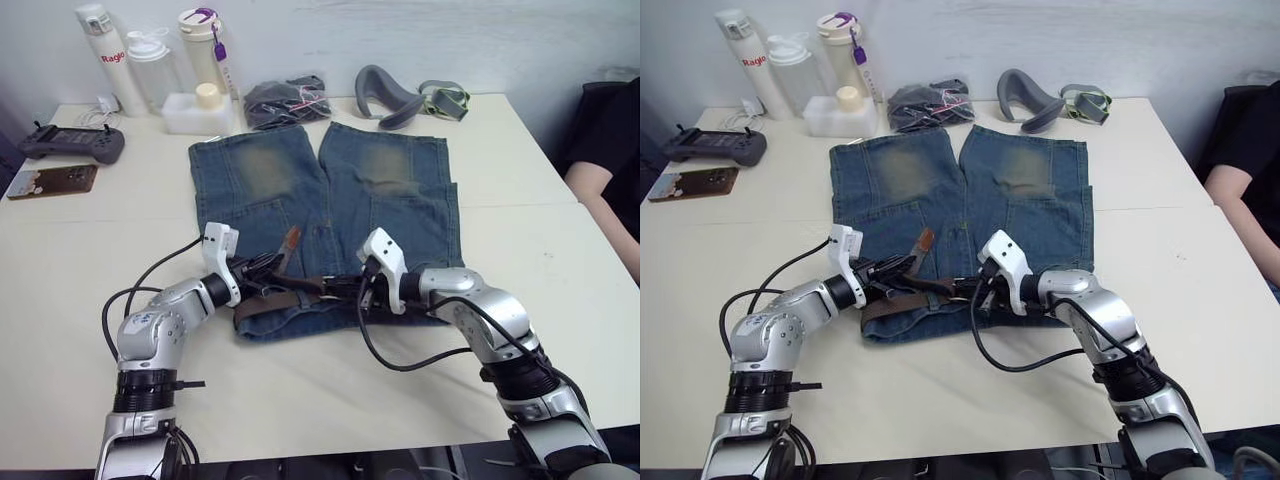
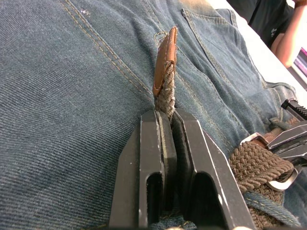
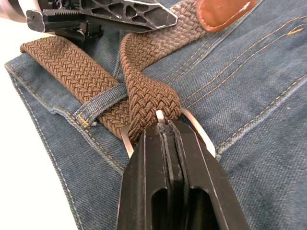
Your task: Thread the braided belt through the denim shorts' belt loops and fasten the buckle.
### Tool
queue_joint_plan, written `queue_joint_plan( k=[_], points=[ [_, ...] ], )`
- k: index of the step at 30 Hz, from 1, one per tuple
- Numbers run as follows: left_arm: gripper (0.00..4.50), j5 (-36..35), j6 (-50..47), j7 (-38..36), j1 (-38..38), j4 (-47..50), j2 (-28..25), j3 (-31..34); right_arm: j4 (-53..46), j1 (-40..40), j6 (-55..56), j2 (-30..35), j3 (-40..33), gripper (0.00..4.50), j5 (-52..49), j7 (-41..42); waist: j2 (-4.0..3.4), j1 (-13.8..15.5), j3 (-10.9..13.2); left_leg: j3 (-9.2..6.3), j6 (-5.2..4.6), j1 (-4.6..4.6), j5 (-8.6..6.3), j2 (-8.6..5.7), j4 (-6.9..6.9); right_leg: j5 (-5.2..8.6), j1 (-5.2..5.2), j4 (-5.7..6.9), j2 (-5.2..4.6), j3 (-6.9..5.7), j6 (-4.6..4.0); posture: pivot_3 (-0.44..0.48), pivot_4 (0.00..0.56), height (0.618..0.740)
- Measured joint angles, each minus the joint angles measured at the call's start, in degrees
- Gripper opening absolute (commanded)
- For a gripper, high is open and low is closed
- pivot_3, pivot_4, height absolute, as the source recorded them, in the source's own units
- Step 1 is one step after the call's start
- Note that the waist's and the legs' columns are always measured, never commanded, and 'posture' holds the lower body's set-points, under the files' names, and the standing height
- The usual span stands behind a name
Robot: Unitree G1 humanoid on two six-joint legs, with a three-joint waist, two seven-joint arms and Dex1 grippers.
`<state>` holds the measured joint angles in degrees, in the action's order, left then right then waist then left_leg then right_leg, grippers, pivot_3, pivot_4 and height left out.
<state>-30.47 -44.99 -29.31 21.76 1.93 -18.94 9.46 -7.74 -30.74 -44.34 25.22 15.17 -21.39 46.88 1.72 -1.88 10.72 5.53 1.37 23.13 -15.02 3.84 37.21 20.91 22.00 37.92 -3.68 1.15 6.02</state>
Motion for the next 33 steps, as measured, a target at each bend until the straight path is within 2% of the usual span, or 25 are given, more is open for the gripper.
queue_joint_plan(
  k=[6,10,16,18,21,26,29,33],
  points=[
    [0.00,0.31,1.35,0.40,-0.42,0.02,0.43,-0.86,3.84,-3.58,0.61,0.63,3.12,0.08,2.30,3.78,0.01,-0.12,-0.14,0.00,-0.08,-0.21,-0.06,0.01,-0.04,0.01,-0.19,-0.05,0.00,-0.01,-0.02,0.000,0.150,0.740],
    [0.00,0.34,1.89,0.95,-1.16,0.00,0.90,-0.80,8.18,-8.28,0.08,0.37,6.88,0.08,4.58,6.58,0.04,-0.53,-0.26,0.09,-0.05,-0.85,-0.25,0.08,-0.21,0.06,-0.76,-0.15,-0.04,0.00,-0.12,0.000,0.150,0.740],
    [0.00,0.31,2.26,1.55,-2.38,0.09,2.09,-0.63,12.61,-14.13,-5.11,-0.27,12.26,0.08,7.30,11.13,0.01,-1.15,-1.59,0.03,0.23,-1.06,-0.55,0.65,-0.20,0.18,-1.03,-0.31,-0.05,-0.13,-0.34,0.000,0.150,0.740],
    [0.00,0.28,2.14,1.67,-2.41,0.08,2.26,-0.55,13.15,-14.84,-5.91,-0.32,13.13,0.08,7.94,11.85,0.01,-1.14,-1.80,-0.03,0.26,-1.28,-0.67,0.76,-0.20,0.21,-1.36,-0.51,0.02,-0.23,-0.39,0.000,0.150,0.740],
    [0.00,-1.34,1.36,1.95,-1.30,-1.29,3.52,1.26,15.78,-15.46,-5.60,-1.49,13.67,0.08,9.31,13.13,-0.03,-1.17,-2.05,-0.06,0.22,-2.08,-1.06,0.86,-0.27,0.28,-2.24,-0.85,0.00,-0.40,-0.52,0.000,0.150,0.740],
    [0.00,-3.81,0.74,-0.70,10.22,-12.52,3.98,3.15,21.33,-16.40,-2.09,-4.47,14.22,0.08,12.07,14.90,0.23,-1.44,-3.11,-0.22,0.63,-2.37,-1.31,0.93,-0.36,0.36,-2.60,-1.01,0.02,-0.62,-0.68,0.000,0.150,0.740],
    [0.00,-4.27,-0.33,-4.59,18.30,-20.23,3.91,2.25,24.71,-16.71,1.26,-6.60,14.21,0.08,13.56,15.01,0.25,-2.15,-3.21,-0.15,0.83,-3.07,-1.34,0.86,-0.90,0.41,-3.16,-1.20,0.04,-0.58,-0.79,0.000,0.150,0.740],
    [0.00,-3.61,-0.89,-10.89,24.67,-29.67,2.92,-0.45,30.16,-17.61,7.46,-9.72,14.21,0.08,14.72,14.99,0.15,-3.42,-3.17,-0.30,1.09,-3.81,-1.21,0.85,-1.42,0.47,-3.55,-1.34,0.38,-0.36,-0.97,0.000,0.150,0.740]
  ],
)
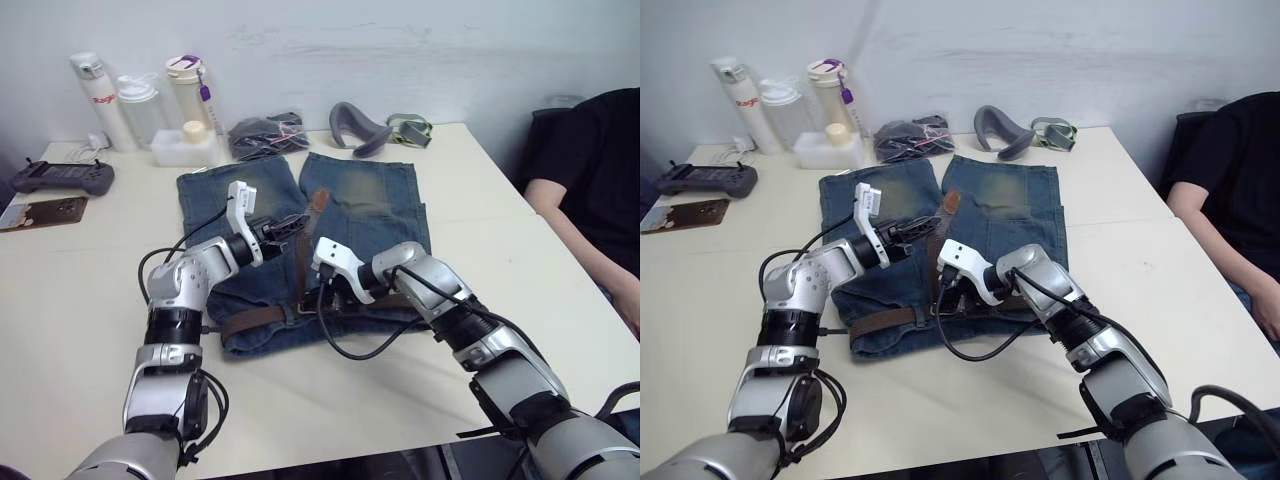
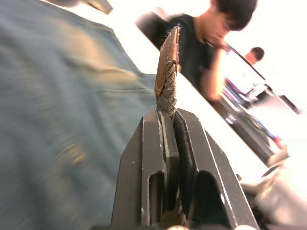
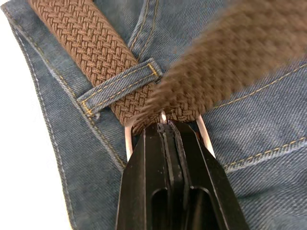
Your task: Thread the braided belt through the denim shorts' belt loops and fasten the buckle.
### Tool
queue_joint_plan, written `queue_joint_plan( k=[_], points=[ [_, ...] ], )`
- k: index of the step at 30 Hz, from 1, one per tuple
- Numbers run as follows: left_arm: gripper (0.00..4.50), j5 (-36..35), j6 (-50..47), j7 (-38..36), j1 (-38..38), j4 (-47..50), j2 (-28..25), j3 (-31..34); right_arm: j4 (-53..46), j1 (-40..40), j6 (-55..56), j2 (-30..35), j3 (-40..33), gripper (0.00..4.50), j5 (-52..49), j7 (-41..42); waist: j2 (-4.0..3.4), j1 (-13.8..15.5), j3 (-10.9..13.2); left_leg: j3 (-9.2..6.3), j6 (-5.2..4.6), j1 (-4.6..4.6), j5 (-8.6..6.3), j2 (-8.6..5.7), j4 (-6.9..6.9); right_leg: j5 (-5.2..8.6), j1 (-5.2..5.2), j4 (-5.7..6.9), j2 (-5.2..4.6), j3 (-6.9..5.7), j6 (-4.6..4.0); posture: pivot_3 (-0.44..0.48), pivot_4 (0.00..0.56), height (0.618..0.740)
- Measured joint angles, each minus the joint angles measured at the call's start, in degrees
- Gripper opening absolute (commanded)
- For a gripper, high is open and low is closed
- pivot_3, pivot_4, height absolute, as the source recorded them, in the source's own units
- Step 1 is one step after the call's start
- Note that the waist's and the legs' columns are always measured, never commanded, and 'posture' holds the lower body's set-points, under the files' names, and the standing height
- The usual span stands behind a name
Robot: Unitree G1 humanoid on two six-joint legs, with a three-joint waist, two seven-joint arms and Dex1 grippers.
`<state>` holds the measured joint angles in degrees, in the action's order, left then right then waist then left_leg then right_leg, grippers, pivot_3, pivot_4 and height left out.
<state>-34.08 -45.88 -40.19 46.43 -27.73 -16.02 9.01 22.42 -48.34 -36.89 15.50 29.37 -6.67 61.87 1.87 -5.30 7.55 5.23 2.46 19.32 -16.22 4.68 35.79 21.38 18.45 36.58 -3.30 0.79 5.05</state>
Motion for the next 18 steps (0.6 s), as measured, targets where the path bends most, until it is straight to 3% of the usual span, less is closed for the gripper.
queue_joint_plan(
  k=[6,14,18],
  points=[
    [0.00,5.29,1.36,-9.12,9.66,-13.35,-0.10,-5.66,3.22,0.15,8.30,-1.08,-0.01,0.08,2.52,0.45,-0.06,0.11,0.04,-0.25,0.53,-0.14,0.30,0.03,-0.35,-0.06,0.09,0.06,0.26,0.27,-0.27,0.000,0.150,0.740],
    [0.00,11.99,7.22,-15.39,22.57,-31.92,7.54,-8.36,0.55,2.59,12.64,-0.58,-0.03,0.08,5.13,0.00,-0.10,0.42,0.05,-0.25,0.54,-0.13,0.30,0.01,-0.42,-0.08,0.13,-0.02,0.30,0.47,-0.26,0.000,0.150,0.740],
    [0.00,15.77,10.22,-16.27,27.83,-39.33,8.84,-8.46,-1.11,3.31,12.82,-0.36,-0.03,0.08,6.57,-0.14,-0.19,0.51,0.11,-0.26,0.54,-0.13,0.30,-0.01,-0.49,-0.12,0.18,-0.06,0.32,0.61,-0.18,0.000,0.150,0.740]
  ],
)
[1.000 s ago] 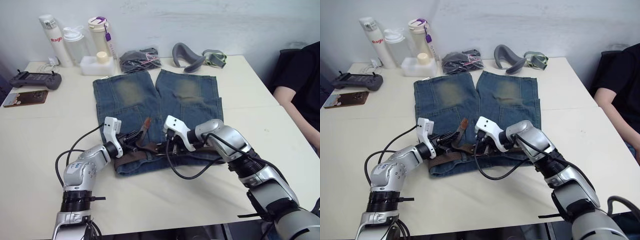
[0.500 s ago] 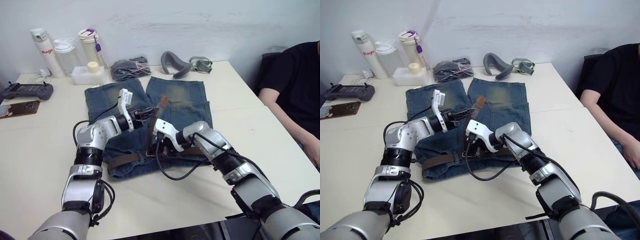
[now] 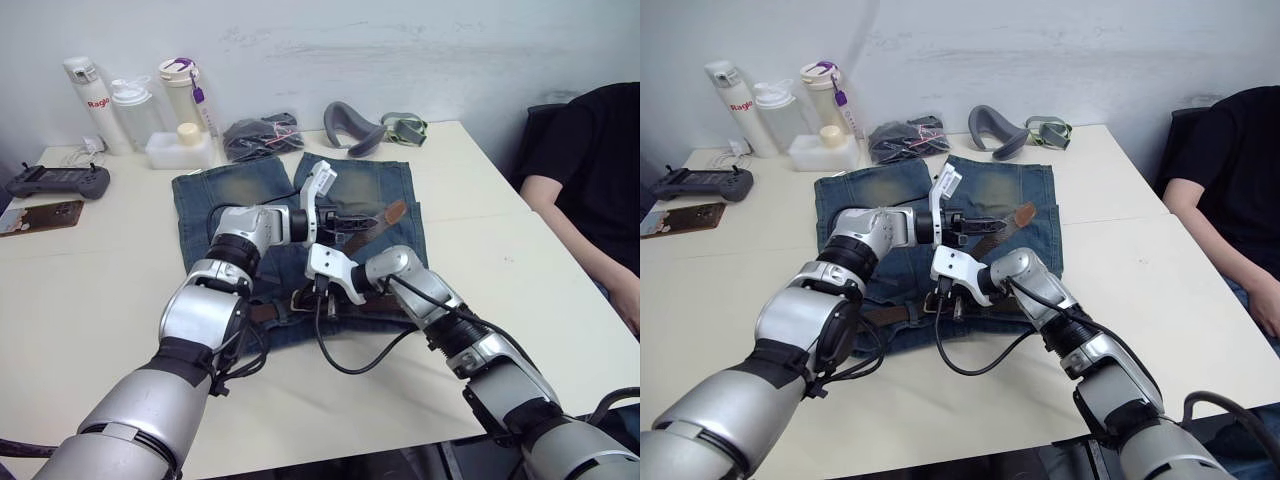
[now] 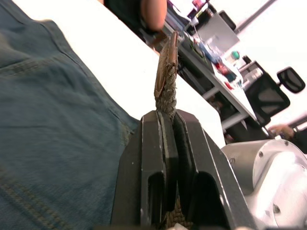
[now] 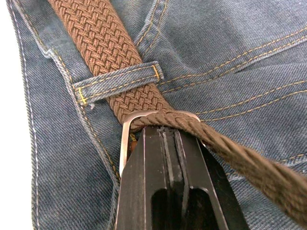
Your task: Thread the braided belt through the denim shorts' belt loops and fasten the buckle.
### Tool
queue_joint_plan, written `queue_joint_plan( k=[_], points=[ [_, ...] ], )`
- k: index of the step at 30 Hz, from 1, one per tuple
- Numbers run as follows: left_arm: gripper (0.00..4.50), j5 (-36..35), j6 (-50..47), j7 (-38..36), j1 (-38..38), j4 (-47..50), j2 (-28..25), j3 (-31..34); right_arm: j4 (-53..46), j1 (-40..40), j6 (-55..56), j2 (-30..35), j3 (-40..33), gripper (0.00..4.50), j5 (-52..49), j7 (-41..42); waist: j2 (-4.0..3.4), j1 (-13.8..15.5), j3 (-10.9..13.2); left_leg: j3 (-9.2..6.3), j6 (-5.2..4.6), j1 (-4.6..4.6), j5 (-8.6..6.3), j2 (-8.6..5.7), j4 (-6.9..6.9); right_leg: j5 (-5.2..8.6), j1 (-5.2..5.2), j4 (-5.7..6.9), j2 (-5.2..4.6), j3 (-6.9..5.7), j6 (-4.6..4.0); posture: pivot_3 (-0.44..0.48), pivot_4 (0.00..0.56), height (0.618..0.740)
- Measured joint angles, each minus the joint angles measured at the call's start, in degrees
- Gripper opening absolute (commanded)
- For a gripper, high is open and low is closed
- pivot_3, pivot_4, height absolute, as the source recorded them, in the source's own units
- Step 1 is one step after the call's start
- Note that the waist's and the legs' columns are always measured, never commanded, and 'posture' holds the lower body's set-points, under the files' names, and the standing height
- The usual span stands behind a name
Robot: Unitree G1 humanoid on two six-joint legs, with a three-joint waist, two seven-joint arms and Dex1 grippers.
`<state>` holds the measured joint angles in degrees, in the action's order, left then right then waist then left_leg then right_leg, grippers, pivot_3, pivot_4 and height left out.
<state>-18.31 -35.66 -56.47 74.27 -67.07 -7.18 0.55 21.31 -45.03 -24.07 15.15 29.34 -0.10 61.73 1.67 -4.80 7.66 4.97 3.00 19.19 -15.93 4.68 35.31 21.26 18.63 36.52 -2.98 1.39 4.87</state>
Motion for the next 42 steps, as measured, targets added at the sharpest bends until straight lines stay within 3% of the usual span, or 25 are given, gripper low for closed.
queue_joint_plan(
  k=[8,15,22,29,32,35,40,42],
  points=[
    [0.00,7.40,3.02,3.81,9.65,-8.86,0.71,-0.66,-3.12,1.22,0.00,1.27,-0.01,0.08,1.75,0.05,-0.07,0.18,0.12,0.02,-0.04,0.05,-0.01,-0.05,-0.11,-0.08,0.08,-0.15,-0.12,0.12,0.17,0.000,0.150,0.740],
    [0.00,7.46,3.02,6.92,13.71,-11.43,0.85,1.81,-7.48,2.33,-0.03,4.10,-0.02,0.08,2.34,0.33,-0.08,1.35,0.23,0.30,-0.36,1.08,0.19,-0.34,-0.11,-0.44,1.19,-0.21,-0.19,0.09,0.67,0.000,0.150,0.740],
    [0.00,7.40,2.28,5.63,15.36,-12.55,1.31,4.45,-8.40,2.56,0.03,5.68,-0.02,0.08,2.69,0.64,-0.03,1.77,0.33,0.28,-0.65,1.19,0.23,-0.76,-0.13,-0.57,1.23,-0.47,-0.65,-0.10,0.85,0.000,0.150,0.740],
    [0.00,7.22,-2.45,1.39,15.41,-11.56,1.66,6.17,-8.24,5.94,13.45,6.06,-1.25,0.08,4.94,-1.22,0.25,1.62,0.72,0.25,-0.66,1.27,0.22,-0.74,-0.24,-0.64,1.19,-0.59,-0.83,-0.19,0.82,0.000,0.150,0.740],
    [0.00,7.37,-5.03,-1.24,15.22,-6.22,1.88,4.17,-8.25,8.04,15.16,5.31,-5.11,0.08,3.80,-1.90,0.18,1.61,1.48,0.26,-0.63,1.45,0.29,-0.74,-0.23,-0.74,1.33,-0.59,-0.82,-0.18,0.82,0.000,0.150,0.740],
    [0.00,7.27,-7.63,-3.26,12.73,2.23,0.85,3.24,-10.21,10.38,13.26,5.35,-8.31,0.08,0.99,-2.05,-0.09,1.73,1.70,0.29,-0.76,2.20,0.49,-0.77,-0.22,-0.89,2.06,-0.51,-0.82,-0.07,0.86,0.000,0.150,0.740],
    [0.00,3.73,-13.13,-6.21,2.48,22.58,-2.64,2.75,-21.41,14.29,2.42,9.68,-10.43,0.08,-3.26,-0.49,-0.34,2.39,2.01,0.37,-0.83,3.32,0.85,-0.67,-0.12,-0.88,3.17,-0.46,-0.60,0.14,0.86,0.000,0.150,0.740],
    [0.00,3.03,-14.03,-6.52,0.98,26.78,-3.43,2.42,-23.55,14.90,-0.44,10.87,-10.72,0.08,-4.40,0.02,-0.36,2.96,2.02,0.47,-0.91,3.34,0.89,-0.66,-0.04,-0.88,3.21,-0.46,-0.53,0.15,0.85,0.000,0.150,0.740]
  ],
)
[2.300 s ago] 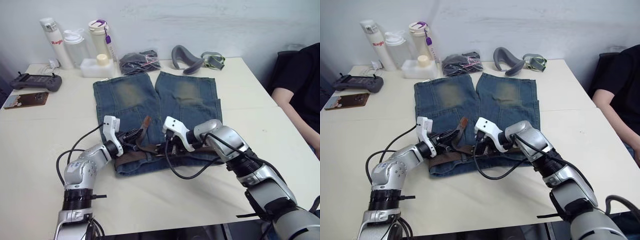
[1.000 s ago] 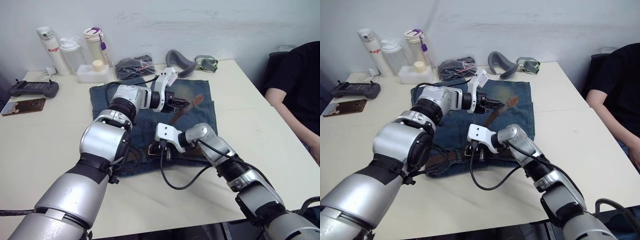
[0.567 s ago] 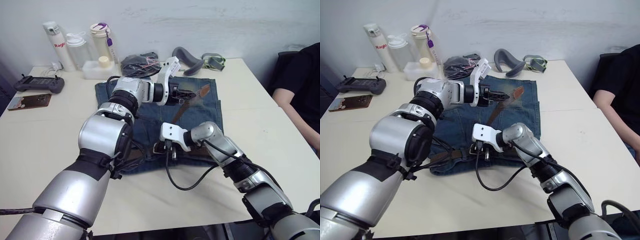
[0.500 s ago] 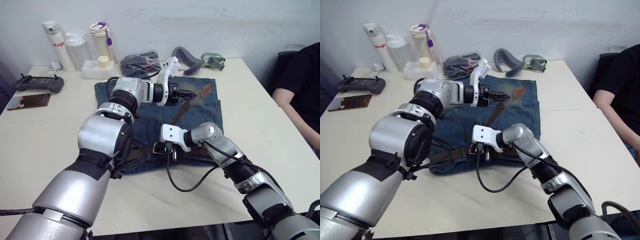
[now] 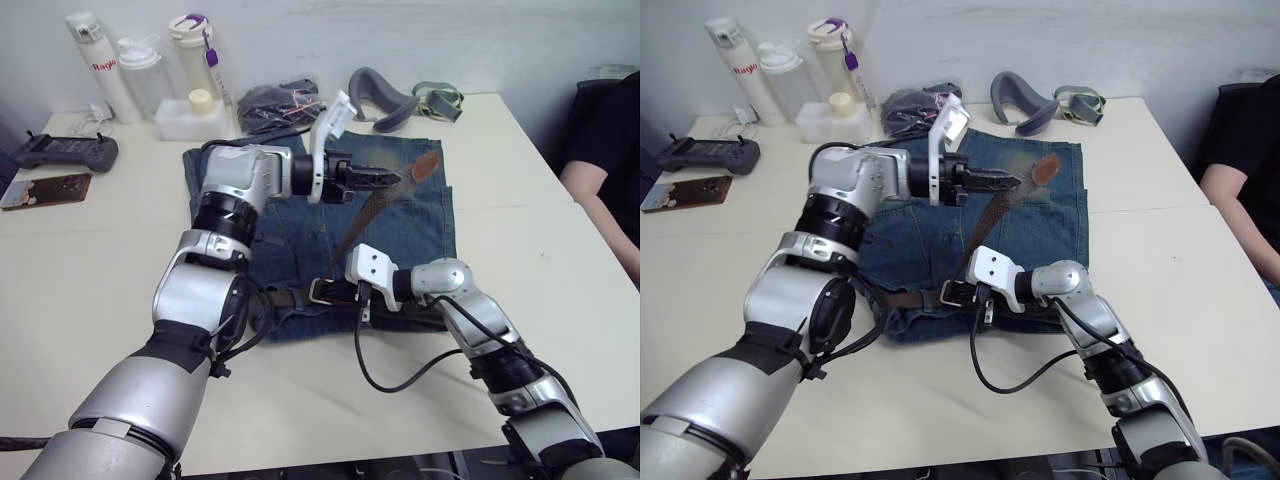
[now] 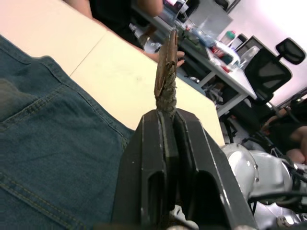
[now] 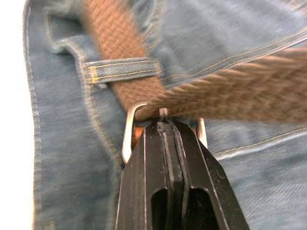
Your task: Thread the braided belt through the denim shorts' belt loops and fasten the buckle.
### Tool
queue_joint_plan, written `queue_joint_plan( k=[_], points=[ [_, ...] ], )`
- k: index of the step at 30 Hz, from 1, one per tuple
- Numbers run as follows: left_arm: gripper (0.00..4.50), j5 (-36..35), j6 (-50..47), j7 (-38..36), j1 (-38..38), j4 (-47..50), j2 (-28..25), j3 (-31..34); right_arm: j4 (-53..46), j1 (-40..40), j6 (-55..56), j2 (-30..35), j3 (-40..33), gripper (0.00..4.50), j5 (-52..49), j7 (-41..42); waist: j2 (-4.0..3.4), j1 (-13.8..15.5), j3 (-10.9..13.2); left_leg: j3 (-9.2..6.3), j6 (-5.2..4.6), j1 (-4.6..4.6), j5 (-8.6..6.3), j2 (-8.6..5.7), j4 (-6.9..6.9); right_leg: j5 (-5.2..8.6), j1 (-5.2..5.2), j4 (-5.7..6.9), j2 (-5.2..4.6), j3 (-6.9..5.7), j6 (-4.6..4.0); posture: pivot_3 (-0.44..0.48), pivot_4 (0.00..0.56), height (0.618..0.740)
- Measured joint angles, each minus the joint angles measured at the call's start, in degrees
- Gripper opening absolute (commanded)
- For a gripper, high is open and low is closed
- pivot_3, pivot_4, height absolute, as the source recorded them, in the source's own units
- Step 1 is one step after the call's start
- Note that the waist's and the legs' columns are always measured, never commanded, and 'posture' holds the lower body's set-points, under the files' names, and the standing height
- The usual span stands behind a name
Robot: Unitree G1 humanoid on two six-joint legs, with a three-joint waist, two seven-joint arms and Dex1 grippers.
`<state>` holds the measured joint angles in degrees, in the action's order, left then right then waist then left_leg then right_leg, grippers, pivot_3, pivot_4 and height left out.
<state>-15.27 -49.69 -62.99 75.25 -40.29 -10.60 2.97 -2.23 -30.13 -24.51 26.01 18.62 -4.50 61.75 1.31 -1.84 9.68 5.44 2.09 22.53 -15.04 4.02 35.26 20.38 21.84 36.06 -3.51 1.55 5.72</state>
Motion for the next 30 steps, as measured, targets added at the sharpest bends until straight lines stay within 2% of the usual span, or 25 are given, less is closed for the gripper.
queue_joint_plan(
  k=[5,6,8,12,14,17,20,23,30],
  points=[
    [0.00,-0.64,-1.29,-0.25,-1.96,6.13,-1.37,-1.15,-3.09,0.29,-4.87,2.11,-0.26,0.08,-1.49,0.73,-0.01,0.71,0.01,0.03,-0.23,0.03,-0.18,-0.07,0.02,0.02,0.00,-0.10,-0.03,-0.03,-0.02,0.000,0.150,0.740],
    [0.00,-1.15,-1.89,0.29,-4.61,10.19,-1.40,-2.24,-6.37,0.57,-10.60,4.11,-0.97,0.08,-2.60,0.66,-0.01,1.32,0.02,0.10,-0.47,0.08,-0.42,-0.16,0.12,0.02,-0.01,-0.14,-0.04,0.00,-0.02,0.000,0.150,0.740],
    [0.00,-1.24,-2.31,1.31,-8.92,14.85,-1.65,-4.13,-11.32,1.78,-19.27,6.70,-3.87,0.08,-5.07,-1.03,-0.02,2.39,0.02,0.00,-1.03,0.70,-1.01,-0.30,0.94,0.01,0.14,-0.11,-0.19,-0.06,0.02,0.000,0.150,0.740],
    [0.00,-1.37,-2.40,1.45,-12.72,19.53,-3.44,-6.77,-15.98,4.12,-26.65,10.09,-8.49,0.08,-8.31,-3.20,0.00,3.26,0.04,0.06,-1.36,0.81,-1.20,-0.65,1.16,-0.01,0.12,-0.15,-0.77,-0.23,0.07,0.000,0.150,0.740],
    [0.00,-1.36,-2.39,1.25,-14.44,21.54,-4.79,-8.51,-18.99,6.02,-31.32,11.63,-12.47,0.08,-10.78,-4.67,-0.04,3.37,0.12,0.04,-1.44,0.92,-1.22,-0.81,1.21,-0.01,0.14,-0.16,-0.98,-0.72,0.07,0.000,0.150,0.740],
    [0.00,-1.34,-1.91,0.83,-16.20,23.17,-6.50,-10.99,-23.26,7.77,-37.32,13.25,-19.17,0.08,-14.23,-7.25,-0.08,3.18,0.41,0.09,-1.48,1.11,-1.22,-0.78,1.39,-0.06,0.21,-0.17,-1.07,-1.26,0.15,0.000,0.150,0.740],
    [0.00,-1.36,-0.94,0.62,-16.78,24.17,-7.10,-12.48,-27.54,8.50,-41.91,13.28,-24.82,0.08,-18.40,-8.96,-0.25,3.19,0.54,0.07,-1.44,1.66,-1.20,-0.53,1.81,-0.08,0.67,0.00,-0.84,-1.42,0.27,0.000,0.150,0.740],
    [0.00,-1.40,-0.76,0.49,-17.46,24.21,-7.75,-13.12,-30.54,8.77,-45.67,13.50,-28.55,0.08,-22.01,-10.71,-0.25,3.13,0.65,0.18,-1.29,1.71,-1.10,-0.51,1.88,-0.08,0.74,-0.06,-0.57,-1.44,0.43,0.000,0.150,0.740],
    [0.00,-3.65,-1.80,1.14,-17.39,24.04,-8.89,-11.38,-33.73,11.00,-47.22,16.19,-31.36,0.08,-26.53,-13.36,-0.26,2.69,0.69,0.18,-1.14,1.61,-0.80,-0.40,1.95,-0.09,0.81,0.05,-0.37,-1.25,0.45,0.000,0.150,0.740]
  ],
)
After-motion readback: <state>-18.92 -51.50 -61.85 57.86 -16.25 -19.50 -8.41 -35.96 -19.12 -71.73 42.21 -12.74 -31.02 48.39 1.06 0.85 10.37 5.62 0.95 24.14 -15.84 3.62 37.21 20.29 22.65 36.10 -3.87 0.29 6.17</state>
